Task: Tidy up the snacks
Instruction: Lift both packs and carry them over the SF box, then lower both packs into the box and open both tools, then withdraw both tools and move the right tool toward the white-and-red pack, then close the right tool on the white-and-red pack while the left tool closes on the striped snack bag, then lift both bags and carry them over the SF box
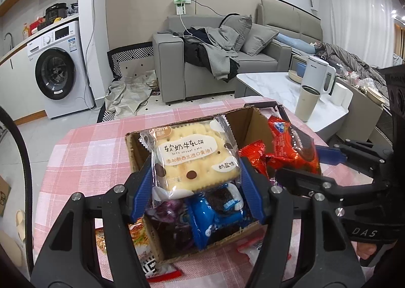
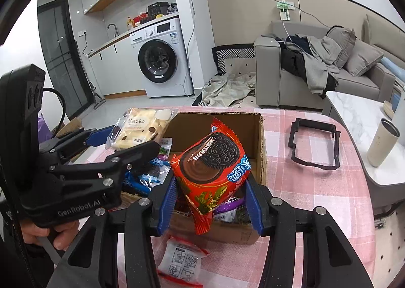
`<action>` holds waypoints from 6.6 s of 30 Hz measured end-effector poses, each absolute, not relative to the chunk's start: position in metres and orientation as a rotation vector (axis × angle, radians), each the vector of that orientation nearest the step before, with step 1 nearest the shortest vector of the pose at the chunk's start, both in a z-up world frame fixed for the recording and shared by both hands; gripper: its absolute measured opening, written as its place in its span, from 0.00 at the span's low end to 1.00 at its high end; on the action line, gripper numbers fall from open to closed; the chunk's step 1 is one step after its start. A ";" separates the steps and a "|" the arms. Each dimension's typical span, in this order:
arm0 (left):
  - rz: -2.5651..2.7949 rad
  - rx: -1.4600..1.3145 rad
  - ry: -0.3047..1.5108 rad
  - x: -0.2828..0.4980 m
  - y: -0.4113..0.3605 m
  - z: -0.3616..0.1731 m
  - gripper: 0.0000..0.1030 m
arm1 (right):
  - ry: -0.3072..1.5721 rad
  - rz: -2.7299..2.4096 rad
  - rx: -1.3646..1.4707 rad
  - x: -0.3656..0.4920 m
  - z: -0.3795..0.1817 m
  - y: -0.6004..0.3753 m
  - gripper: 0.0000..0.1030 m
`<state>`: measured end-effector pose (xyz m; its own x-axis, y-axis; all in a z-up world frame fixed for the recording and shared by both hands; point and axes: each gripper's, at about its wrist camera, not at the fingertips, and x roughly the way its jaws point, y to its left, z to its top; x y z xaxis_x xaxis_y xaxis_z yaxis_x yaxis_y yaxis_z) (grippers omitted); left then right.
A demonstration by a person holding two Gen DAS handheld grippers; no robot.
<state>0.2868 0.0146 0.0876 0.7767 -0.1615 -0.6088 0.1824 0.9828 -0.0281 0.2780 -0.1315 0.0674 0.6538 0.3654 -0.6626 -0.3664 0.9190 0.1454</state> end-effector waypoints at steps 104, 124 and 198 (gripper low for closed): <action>0.026 -0.050 0.722 0.186 0.127 -0.006 0.99 | 0.910 0.302 0.039 0.213 -0.020 -0.136 0.99; 0.026 -0.074 0.743 0.193 0.132 -0.017 0.99 | 0.971 0.364 0.004 0.226 -0.036 -0.102 0.86; -0.111 -0.131 0.762 0.188 0.145 -0.017 0.47 | 0.887 0.442 0.104 0.200 -0.028 -0.130 0.49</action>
